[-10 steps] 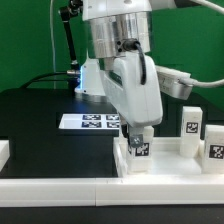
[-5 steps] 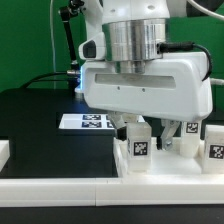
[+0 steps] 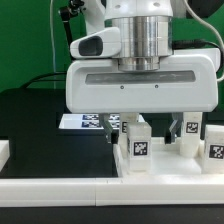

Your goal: Assemble square table

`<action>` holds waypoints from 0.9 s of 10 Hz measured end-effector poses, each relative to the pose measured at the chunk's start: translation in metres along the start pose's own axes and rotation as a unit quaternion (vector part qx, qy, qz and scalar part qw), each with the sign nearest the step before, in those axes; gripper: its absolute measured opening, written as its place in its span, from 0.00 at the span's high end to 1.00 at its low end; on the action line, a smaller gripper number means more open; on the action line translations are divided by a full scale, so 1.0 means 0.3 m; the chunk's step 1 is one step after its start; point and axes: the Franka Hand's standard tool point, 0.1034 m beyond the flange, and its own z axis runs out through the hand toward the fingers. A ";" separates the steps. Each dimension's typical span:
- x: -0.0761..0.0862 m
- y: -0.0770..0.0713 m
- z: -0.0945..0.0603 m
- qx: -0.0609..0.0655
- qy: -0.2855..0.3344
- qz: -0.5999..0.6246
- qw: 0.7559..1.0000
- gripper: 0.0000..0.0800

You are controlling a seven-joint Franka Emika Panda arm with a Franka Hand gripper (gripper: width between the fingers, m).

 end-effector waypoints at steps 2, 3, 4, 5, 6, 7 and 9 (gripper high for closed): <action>0.000 -0.001 0.001 0.000 0.000 0.022 1.000 0.29; -0.001 -0.002 0.001 0.000 0.000 0.060 0.998 0.52; -0.001 -0.001 0.001 0.000 0.000 0.103 0.995 0.64; -0.001 -0.001 0.002 0.000 0.000 0.139 0.990 0.64; -0.001 0.000 0.002 0.000 0.000 0.178 0.984 0.64; -0.001 0.001 0.002 0.001 -0.001 0.221 0.975 0.64; 0.003 0.009 0.006 0.017 -0.015 0.400 0.916 0.64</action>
Offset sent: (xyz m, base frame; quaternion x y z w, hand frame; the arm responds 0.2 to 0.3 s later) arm 0.0000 0.0000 0.0000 0.0000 0.0000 0.1938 0.9810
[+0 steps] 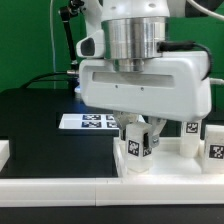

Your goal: Assemble square table

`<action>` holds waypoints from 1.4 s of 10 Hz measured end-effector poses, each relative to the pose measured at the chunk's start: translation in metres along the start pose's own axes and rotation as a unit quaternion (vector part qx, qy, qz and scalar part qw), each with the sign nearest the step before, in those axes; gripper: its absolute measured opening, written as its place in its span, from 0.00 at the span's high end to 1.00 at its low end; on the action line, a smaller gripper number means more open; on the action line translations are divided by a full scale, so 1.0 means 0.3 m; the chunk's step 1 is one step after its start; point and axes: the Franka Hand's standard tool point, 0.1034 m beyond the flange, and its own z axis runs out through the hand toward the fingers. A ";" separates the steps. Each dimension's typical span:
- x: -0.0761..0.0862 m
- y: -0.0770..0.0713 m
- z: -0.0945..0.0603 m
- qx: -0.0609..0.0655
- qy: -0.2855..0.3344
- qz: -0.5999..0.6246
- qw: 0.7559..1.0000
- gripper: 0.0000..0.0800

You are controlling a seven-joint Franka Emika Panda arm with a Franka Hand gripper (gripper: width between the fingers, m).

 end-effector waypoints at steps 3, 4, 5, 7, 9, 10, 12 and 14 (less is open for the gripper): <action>0.005 0.005 0.001 0.014 -0.018 0.176 0.984 0.64; 0.003 0.006 0.003 0.014 -0.019 0.203 0.979 0.64; 0.003 0.006 0.003 0.014 -0.018 0.193 0.981 0.60; -0.001 0.002 0.009 0.024 -0.004 0.068 0.997 0.27; -0.010 -0.007 -0.002 0.025 0.002 -0.084 0.996 0.21; -0.006 -0.001 0.004 0.023 0.003 -0.122 0.992 0.19; -0.003 0.000 0.002 0.019 0.007 -0.212 0.977 0.19; -0.009 -0.008 0.001 0.000 0.021 -0.428 0.904 0.19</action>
Offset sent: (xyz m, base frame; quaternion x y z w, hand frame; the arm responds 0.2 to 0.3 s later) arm 0.0069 0.0016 0.0001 0.0232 0.0013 0.2013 0.9793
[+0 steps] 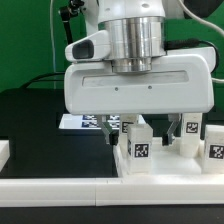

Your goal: Assemble square table

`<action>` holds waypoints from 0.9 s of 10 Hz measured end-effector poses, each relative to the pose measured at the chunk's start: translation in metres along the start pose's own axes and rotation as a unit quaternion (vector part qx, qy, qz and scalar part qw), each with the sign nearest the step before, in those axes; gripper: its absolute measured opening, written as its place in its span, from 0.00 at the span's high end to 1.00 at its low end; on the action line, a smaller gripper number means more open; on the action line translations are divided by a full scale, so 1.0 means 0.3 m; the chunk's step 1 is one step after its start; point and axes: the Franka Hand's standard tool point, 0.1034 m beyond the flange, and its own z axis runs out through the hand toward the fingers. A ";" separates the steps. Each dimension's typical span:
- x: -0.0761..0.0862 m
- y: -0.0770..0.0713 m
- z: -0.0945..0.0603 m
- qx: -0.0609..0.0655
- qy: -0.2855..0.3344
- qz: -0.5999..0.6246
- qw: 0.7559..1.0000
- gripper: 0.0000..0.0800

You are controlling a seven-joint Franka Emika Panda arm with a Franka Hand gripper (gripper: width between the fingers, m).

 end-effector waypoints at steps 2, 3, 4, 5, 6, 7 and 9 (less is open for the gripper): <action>-0.004 -0.007 0.001 -0.008 -0.003 -0.084 0.996 0.19; -0.004 -0.005 0.002 -0.009 -0.004 -0.070 0.998 0.22; -0.004 -0.004 0.003 -0.009 -0.004 -0.068 0.998 0.22; -0.004 -0.005 0.003 -0.009 -0.004 -0.050 0.999 0.45; -0.004 -0.002 0.003 -0.009 -0.003 -0.009 1.000 0.64; -0.004 0.001 0.003 -0.010 -0.003 0.030 0.999 0.64; -0.001 0.005 0.002 -0.010 -0.003 0.126 0.992 0.64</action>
Offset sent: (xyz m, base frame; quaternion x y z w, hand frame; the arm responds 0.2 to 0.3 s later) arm 0.0000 0.0000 0.0000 0.0000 0.0000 0.0000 1.0000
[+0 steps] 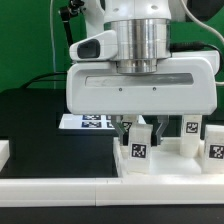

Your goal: Assemble square table

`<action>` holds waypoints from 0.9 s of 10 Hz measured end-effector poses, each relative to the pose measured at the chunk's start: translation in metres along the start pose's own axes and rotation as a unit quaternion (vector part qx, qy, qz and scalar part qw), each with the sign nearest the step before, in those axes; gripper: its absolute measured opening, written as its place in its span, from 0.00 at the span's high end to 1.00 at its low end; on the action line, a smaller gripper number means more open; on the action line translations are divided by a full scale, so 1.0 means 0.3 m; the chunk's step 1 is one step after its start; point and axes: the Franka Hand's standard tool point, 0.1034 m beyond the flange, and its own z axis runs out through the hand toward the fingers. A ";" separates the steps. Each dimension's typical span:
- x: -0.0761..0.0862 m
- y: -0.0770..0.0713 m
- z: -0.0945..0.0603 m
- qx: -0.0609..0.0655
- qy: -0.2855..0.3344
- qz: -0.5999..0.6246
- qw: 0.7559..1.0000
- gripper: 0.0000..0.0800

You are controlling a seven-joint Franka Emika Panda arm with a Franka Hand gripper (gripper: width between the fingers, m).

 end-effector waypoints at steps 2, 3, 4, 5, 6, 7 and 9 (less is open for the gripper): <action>0.007 0.003 0.003 -0.005 -0.014 0.182 0.983 0.64; 0.006 0.000 0.009 -0.011 -0.025 0.267 0.963 0.64; 0.006 0.002 0.009 -0.010 -0.028 0.341 0.940 0.64; 0.006 0.006 0.008 -0.001 -0.032 0.368 0.929 0.64; 0.005 0.005 0.009 -0.002 -0.033 0.397 0.917 0.64; 0.004 0.005 0.009 -0.002 -0.034 0.420 0.907 0.64; 0.000 0.002 0.010 0.000 -0.037 0.502 0.864 0.64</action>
Offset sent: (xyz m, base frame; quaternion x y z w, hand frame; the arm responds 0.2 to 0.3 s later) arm 0.0179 0.0209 -0.0085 0.0219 -0.0398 0.4514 0.8912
